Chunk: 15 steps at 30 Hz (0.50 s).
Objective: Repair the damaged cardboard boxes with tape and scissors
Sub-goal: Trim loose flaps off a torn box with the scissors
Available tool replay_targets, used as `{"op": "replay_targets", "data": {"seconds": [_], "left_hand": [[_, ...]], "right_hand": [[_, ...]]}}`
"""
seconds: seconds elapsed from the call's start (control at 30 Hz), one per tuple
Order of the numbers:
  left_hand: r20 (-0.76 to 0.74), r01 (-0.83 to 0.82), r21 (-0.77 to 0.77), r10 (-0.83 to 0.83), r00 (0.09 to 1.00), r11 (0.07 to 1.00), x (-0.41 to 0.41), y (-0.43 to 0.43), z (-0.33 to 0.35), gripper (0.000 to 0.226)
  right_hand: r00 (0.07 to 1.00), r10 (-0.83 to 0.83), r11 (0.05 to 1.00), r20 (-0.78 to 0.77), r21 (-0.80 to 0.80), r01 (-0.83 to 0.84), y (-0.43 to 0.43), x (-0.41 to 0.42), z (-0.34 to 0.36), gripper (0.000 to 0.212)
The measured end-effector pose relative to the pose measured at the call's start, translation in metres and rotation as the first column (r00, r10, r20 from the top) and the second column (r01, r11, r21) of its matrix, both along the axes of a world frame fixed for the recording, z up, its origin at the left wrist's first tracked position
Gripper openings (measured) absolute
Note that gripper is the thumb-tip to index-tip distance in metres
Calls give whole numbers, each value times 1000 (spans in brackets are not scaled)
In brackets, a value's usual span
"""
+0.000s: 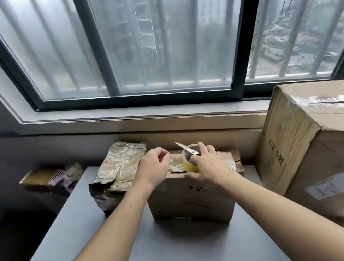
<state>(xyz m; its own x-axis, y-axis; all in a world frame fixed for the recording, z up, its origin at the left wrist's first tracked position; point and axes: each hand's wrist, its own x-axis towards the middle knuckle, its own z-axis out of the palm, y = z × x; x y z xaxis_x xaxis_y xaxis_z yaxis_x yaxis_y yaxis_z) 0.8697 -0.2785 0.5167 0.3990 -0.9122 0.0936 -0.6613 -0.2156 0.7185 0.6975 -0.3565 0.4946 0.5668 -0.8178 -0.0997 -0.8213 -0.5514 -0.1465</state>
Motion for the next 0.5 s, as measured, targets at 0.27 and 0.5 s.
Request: {"op": "replay_targets", "data": {"seconds": [0.27,0.5], "left_hand": [[58,123,70,-127,990,990,5,-36,-28,8],[304,424,549,-645,701,720,-2,-68,-29,112]], "right_hand": [[987,-45,995,155,-86,59,-24,1,-5,41],[910,-293,945,293,-58,323,-35,-20,3,40]]}}
